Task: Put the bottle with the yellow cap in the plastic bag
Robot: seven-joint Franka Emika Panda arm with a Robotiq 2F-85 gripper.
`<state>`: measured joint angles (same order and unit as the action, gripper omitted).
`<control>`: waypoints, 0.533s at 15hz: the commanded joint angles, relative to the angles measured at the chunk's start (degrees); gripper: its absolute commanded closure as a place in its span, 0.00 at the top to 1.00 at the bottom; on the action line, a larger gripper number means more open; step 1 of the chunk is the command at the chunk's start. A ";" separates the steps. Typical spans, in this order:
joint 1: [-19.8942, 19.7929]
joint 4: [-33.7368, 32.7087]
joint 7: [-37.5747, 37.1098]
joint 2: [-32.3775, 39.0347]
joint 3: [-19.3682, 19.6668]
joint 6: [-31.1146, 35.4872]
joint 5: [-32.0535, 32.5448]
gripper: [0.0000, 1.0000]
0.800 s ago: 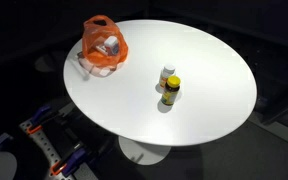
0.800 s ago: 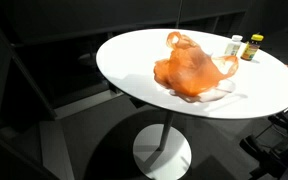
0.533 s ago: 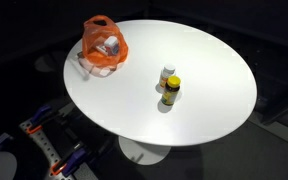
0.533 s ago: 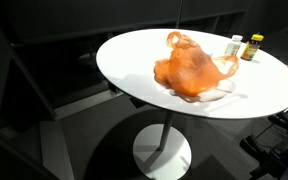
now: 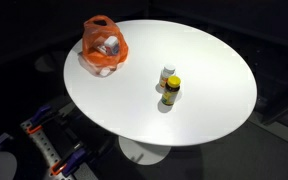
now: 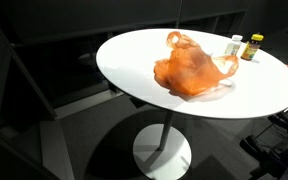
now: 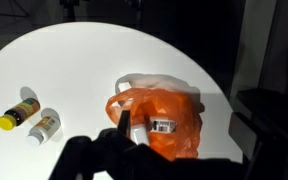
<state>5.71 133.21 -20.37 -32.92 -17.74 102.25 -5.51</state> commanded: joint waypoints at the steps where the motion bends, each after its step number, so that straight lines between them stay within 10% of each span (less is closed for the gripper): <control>1: -3.27 -6.06 -2.52 8.17 1.42 2.04 4.25 1.00; 8: -7.80 -9.15 -3.50 15.99 9.83 6.44 4.54 1.00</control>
<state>-1.18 126.13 -22.47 -19.47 -11.08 107.99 -0.53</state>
